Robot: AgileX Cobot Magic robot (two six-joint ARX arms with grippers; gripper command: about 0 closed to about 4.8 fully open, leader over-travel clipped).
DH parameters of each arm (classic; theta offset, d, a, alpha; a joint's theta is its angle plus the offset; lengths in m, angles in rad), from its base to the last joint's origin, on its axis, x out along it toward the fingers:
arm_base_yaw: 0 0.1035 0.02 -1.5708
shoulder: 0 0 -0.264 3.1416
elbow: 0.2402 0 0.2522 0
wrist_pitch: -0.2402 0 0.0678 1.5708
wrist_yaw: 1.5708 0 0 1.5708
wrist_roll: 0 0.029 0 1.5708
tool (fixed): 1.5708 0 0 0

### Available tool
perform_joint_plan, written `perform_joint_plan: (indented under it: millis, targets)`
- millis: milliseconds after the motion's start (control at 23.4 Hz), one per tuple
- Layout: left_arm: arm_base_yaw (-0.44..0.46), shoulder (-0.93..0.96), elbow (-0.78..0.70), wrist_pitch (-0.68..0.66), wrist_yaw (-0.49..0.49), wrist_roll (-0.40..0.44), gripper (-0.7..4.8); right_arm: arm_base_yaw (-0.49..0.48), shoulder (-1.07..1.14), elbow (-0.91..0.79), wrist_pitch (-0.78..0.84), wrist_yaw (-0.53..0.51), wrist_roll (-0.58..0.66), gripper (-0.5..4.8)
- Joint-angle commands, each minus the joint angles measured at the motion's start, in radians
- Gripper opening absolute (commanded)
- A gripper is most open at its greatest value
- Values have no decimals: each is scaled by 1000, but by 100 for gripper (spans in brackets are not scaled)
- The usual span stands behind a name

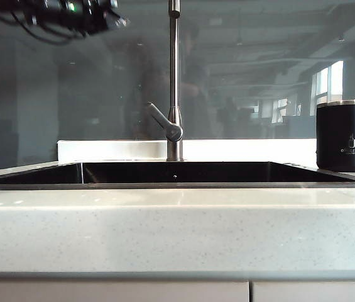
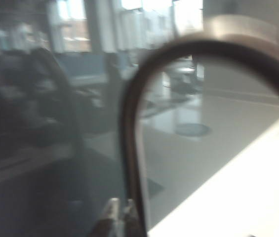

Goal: Pick up the mug next to the sink, go to the faucet to get some water, pour the water into the sink, and finally put the mug back to its place.

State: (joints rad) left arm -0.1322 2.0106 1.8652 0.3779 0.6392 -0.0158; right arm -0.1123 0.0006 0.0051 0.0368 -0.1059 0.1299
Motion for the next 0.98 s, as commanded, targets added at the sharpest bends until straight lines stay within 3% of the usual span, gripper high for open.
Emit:
perform_joint_plan:
  millis: [43,171,385,557,728,985]
  targets:
    - [1,-129,2,-230,-199,3,-6,-1,-2,-4,19,-1,-3,-8]
    - [1,-196,2,-365,-312,58,-6,-1,-2,-4,19,-2,-3,-8]
    - [1,-320,1,-685,-581,185,-6,-1,-2,-4,19,-1,-3,-8]
    - [1,-425,-48,-851,-682,264,-6,-1,-2,-4,19,-1,-3,-8]
    - [2,-537,-161,-893,-738,298,-6,-1,-2,-4,19,-1,-3,-8]
    - [32,-752,-444,-825,-783,264,-6,-1,-2,-4,19,-2,-3,-8]
